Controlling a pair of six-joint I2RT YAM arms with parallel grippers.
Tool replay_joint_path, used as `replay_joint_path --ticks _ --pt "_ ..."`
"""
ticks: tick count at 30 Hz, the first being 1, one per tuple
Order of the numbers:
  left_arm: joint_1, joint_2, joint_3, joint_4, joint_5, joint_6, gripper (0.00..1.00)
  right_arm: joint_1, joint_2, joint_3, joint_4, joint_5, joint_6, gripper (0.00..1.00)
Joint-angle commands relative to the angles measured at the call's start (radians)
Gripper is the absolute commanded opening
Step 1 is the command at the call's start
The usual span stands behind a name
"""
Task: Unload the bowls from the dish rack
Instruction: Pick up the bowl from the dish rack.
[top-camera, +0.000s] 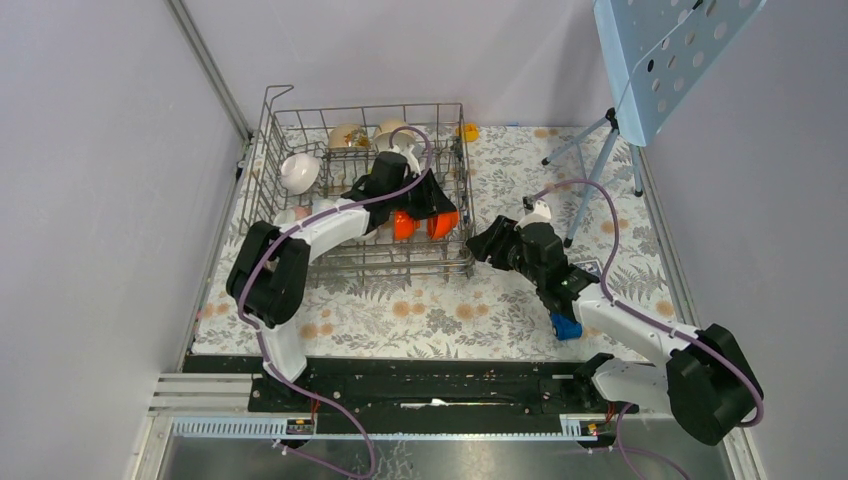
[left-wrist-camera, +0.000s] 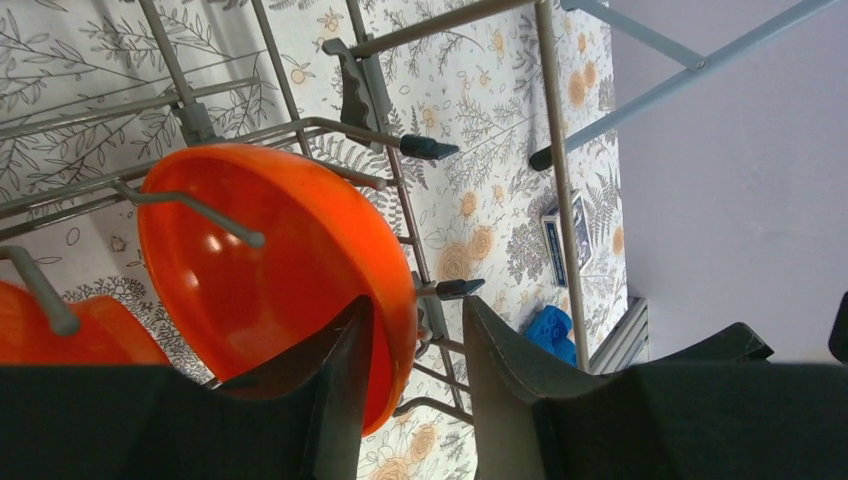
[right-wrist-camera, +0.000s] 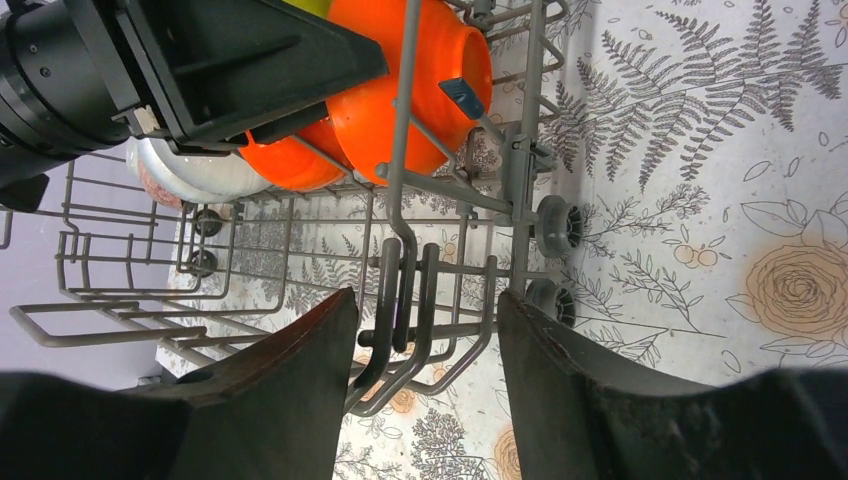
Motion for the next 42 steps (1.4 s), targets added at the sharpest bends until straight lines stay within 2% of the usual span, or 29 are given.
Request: replay_joint_path --ticks 1,8,13,34,42 --pt "0.006 0.016 -0.016 0.098 0.069 -0.024 0.38 -0.013 0.028 0.031 0.067 -0.05 0.029 0.59" --pt "0.016 0.01 -0.039 0.143 0.094 -0.042 0.18 -0.022 0.044 0.026 0.081 -0.087 0.035 0.54" --pt "0.028 -0.001 -0.059 0.181 0.116 -0.058 0.0 -0.033 0.049 0.018 0.082 -0.084 0.035 0.5" --pt "0.092 -0.066 -0.193 0.575 0.261 -0.301 0.0 -0.068 0.079 -0.034 0.107 -0.087 0.036 0.47" --pt "0.102 -0.097 -0.191 0.626 0.279 -0.343 0.0 -0.076 0.069 -0.043 0.11 -0.088 0.035 0.47"
